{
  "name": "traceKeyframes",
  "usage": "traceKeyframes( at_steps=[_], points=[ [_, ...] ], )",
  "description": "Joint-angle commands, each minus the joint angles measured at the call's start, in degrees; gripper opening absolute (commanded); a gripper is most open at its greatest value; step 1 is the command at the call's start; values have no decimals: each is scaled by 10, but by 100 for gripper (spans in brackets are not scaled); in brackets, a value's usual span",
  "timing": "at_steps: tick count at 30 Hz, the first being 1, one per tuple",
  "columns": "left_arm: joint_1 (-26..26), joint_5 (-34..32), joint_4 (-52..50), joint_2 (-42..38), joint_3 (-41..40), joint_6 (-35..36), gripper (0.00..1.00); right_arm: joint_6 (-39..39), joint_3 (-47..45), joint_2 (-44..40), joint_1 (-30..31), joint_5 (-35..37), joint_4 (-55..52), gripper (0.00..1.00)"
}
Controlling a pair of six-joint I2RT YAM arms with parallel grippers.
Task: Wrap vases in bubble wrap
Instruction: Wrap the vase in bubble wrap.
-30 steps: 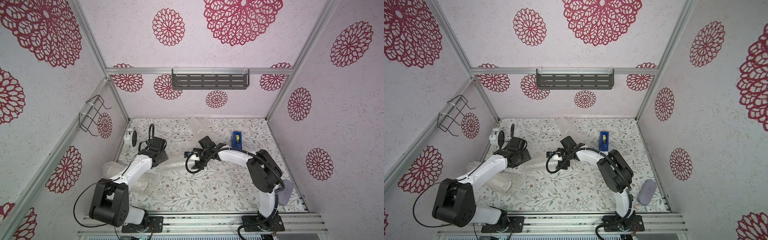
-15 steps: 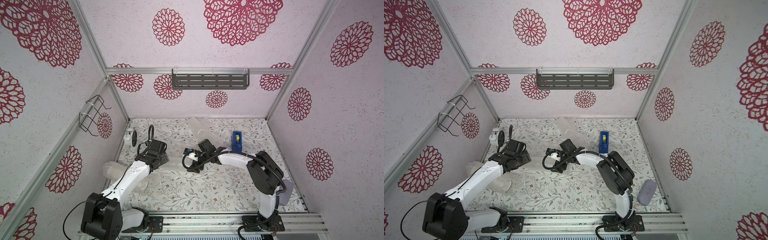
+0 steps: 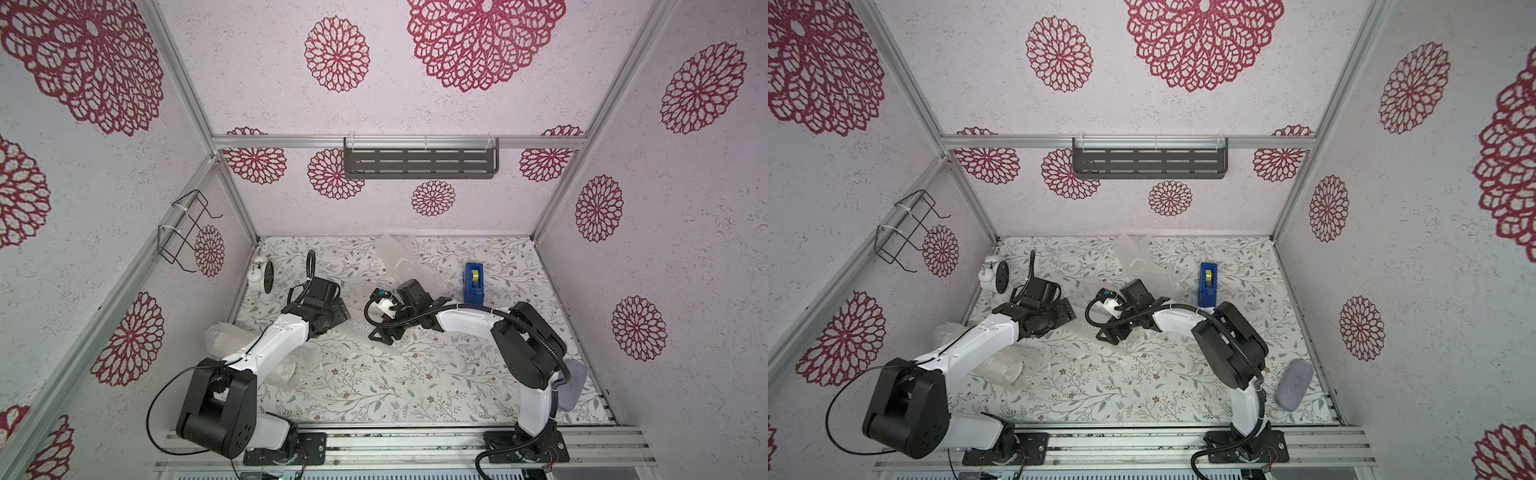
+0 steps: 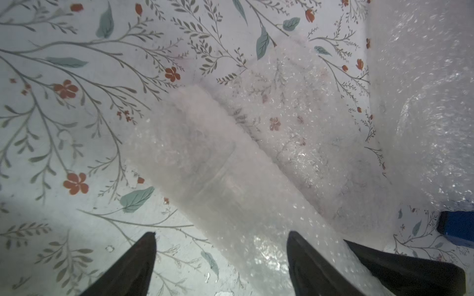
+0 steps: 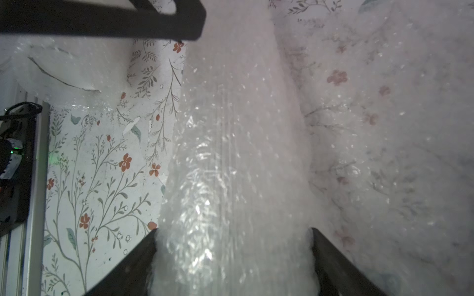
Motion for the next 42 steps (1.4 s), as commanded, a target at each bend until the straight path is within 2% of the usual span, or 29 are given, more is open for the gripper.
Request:
traceKeyframes(
  at_steps=[1, 4, 10, 12, 13, 14, 21, 29, 33, 37, 42],
  points=[
    [-3, 23, 37, 26, 13, -4, 86, 60, -54, 57, 26, -35, -104, 76],
    [-3, 19, 35, 52, 23, -1, 89, 68, -60, 56, 25, -34, -95, 77],
    [-7, -24, -9, 100, 48, 4, 88, 81, -79, 42, 22, -19, -60, 81],
    [-8, -34, -15, 108, 49, 6, 88, 89, -85, 32, 19, -1, -47, 87],
    [-9, -37, -17, 111, 49, 6, 88, 91, -89, 28, 17, 0, -40, 97],
    [-9, -38, -17, 114, 48, 6, 88, 89, -90, 23, 17, -5, -37, 99],
    [-10, -46, -17, 130, 46, 6, 87, 85, -101, -9, 17, 11, -37, 99],
    [-11, -52, -25, 146, 58, 9, 87, 85, -140, -64, 23, 75, 1, 99],
    [-13, -67, -32, 149, 64, 12, 87, 96, -191, -124, 24, 148, 57, 99],
    [-14, -68, -35, 158, 69, 14, 86, 84, -236, -186, 24, 191, 91, 99],
    [-17, -69, -35, 162, 69, 13, 86, 73, -323, -298, 24, 272, 165, 99]
  ],
)
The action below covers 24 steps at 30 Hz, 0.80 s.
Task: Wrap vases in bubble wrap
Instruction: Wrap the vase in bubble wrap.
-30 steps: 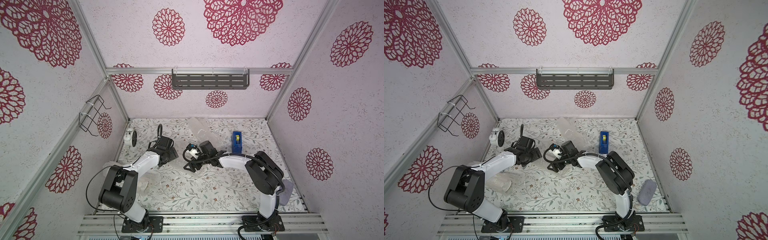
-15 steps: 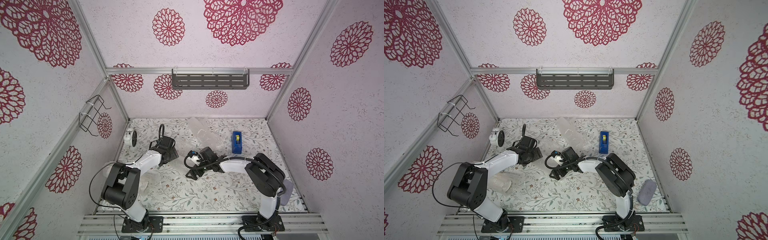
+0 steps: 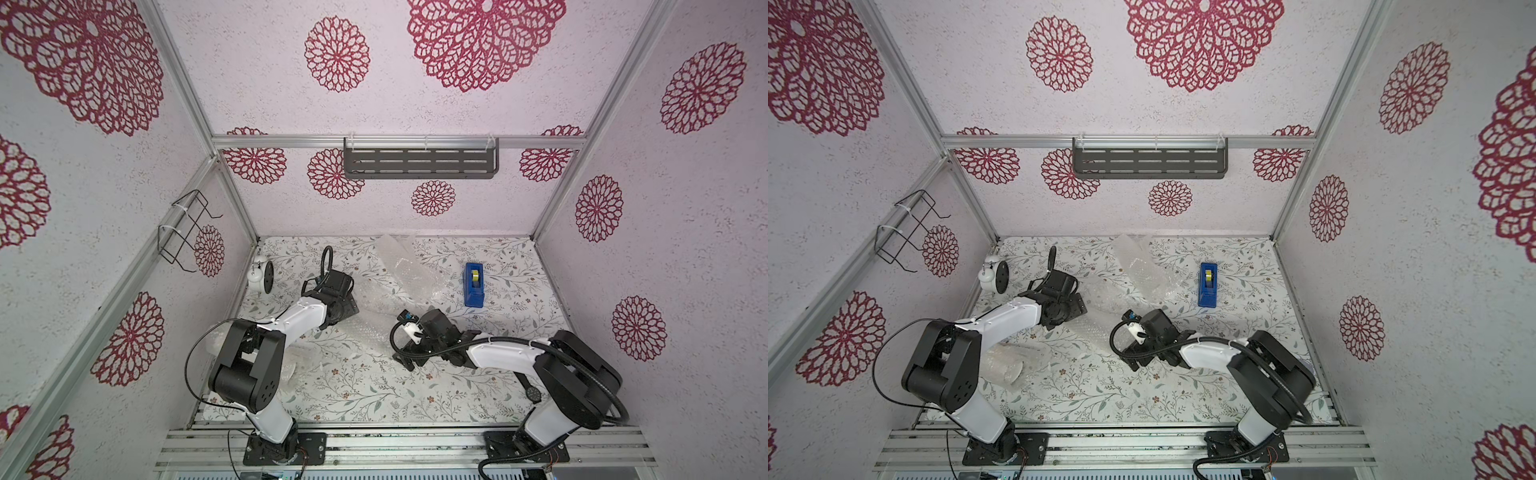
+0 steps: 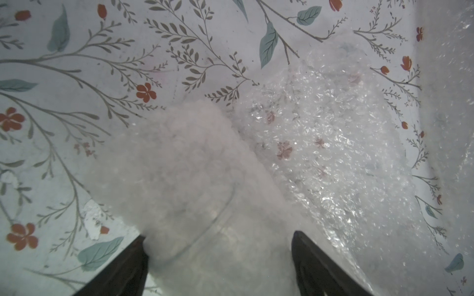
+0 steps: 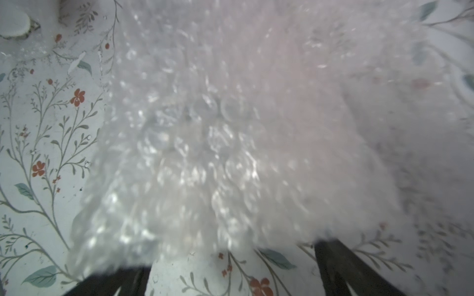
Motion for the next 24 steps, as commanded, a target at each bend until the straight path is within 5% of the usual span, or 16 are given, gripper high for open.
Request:
traceKeyframes(
  at_steps=[1, 6, 10, 24],
  points=[
    [-2, -15, -47, 24, -9, 12, 86, -5, -39, -80, -2, 86, 72, 99],
    [-5, -16, -48, 25, -5, 12, 86, 17, -38, -143, -15, 111, 58, 99],
    [-7, -17, -51, 27, 0, 12, 87, 15, 51, -105, -24, 77, -44, 99],
    [-10, -12, -57, 34, 12, 13, 87, -25, 152, 4, 60, 81, -66, 96]
  ],
)
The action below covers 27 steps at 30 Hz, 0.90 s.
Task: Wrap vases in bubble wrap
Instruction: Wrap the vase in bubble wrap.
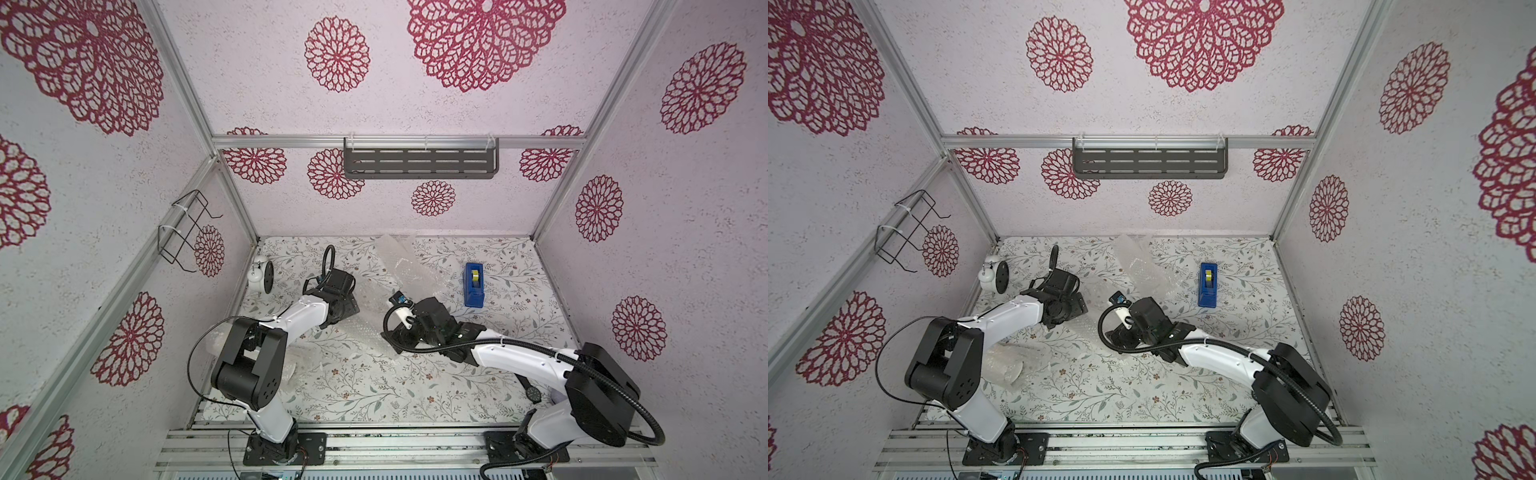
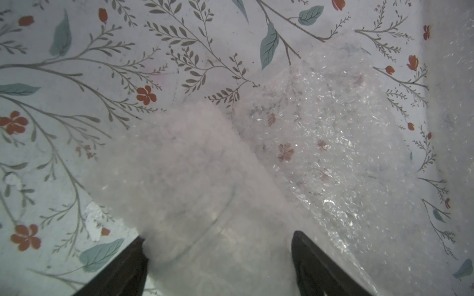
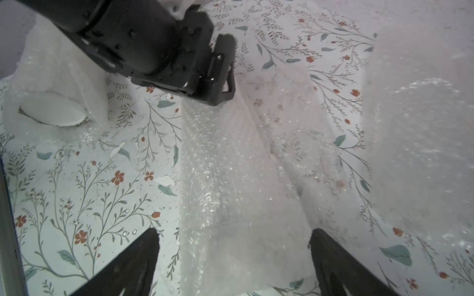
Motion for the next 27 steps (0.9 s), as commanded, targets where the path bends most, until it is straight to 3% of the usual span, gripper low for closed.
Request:
traceKeyframes(
  at_steps=[1, 10, 27],
  points=[
    [-3, -3, -43, 23, -3, 12, 87, -23, 29, 17, 5, 9, -18, 96],
    [-3, -5, -50, 34, 7, 12, 87, -45, 81, 84, 11, -7, -33, 96],
    [-2, -5, -74, 69, 45, 4, 88, -17, 55, 134, 11, -25, 0, 97]
  ],
)
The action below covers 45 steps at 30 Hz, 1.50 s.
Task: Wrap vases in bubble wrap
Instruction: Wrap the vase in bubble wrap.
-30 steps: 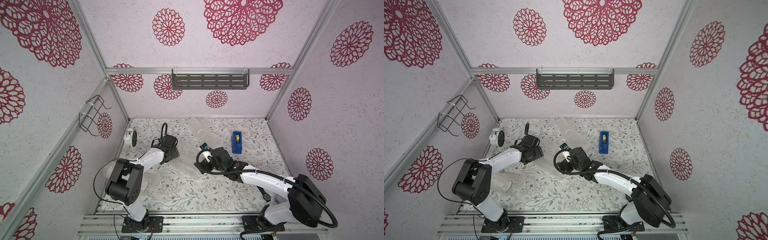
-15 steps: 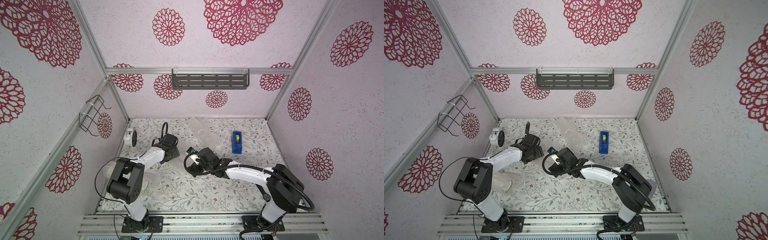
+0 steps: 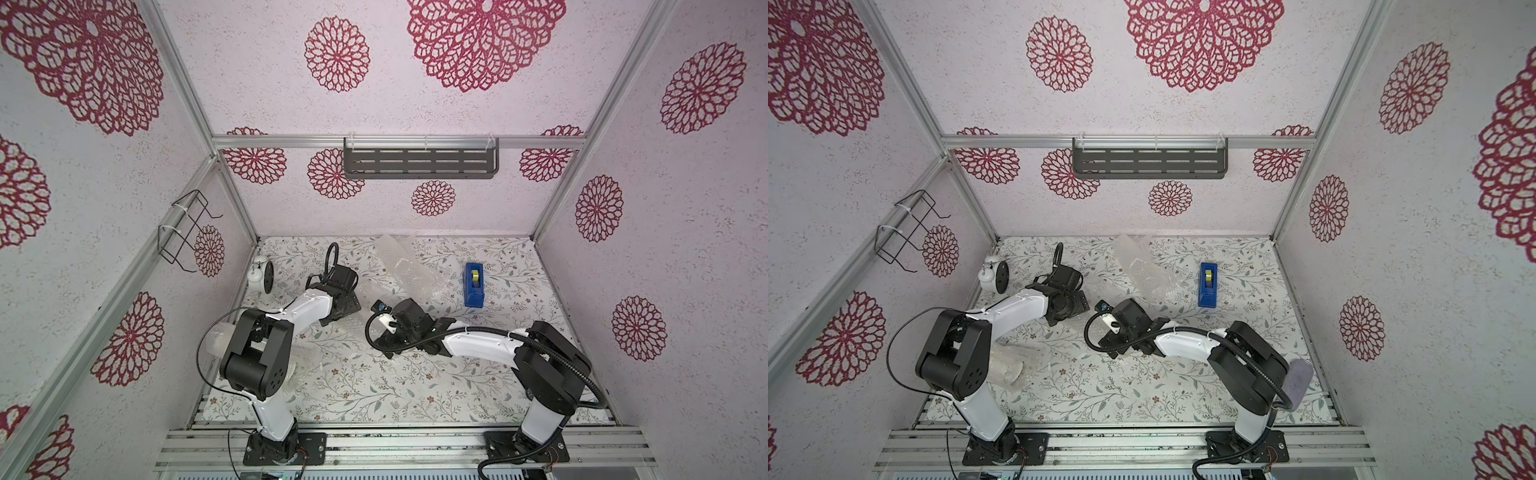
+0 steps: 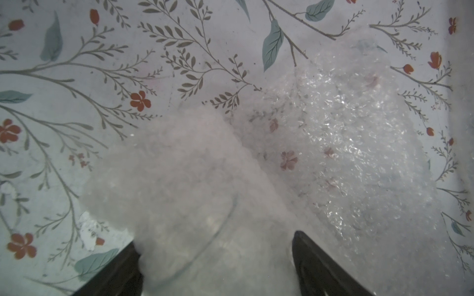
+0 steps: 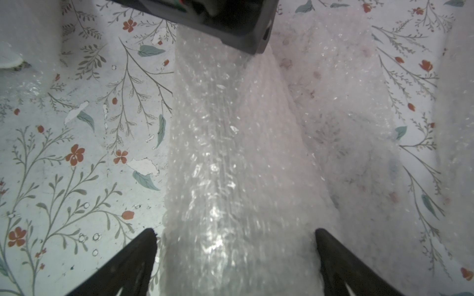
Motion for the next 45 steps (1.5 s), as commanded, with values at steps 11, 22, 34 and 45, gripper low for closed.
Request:
traceKeyframes(
  at_steps=[11, 22, 34, 45],
  points=[
    [0, 11, -40, 37, 16, -3, 88, 57, 3, 30, 3, 3, 16, 96],
    [1, 18, -40, 38, 25, -5, 89, 119, -15, 38, -17, -26, 38, 88],
    [14, 8, -48, -62, 43, 23, 98, 251, -54, 36, -38, -102, 90, 85],
    [15, 17, 10, -103, -25, 28, 98, 436, -71, 54, -40, -150, 151, 84]
  ],
)
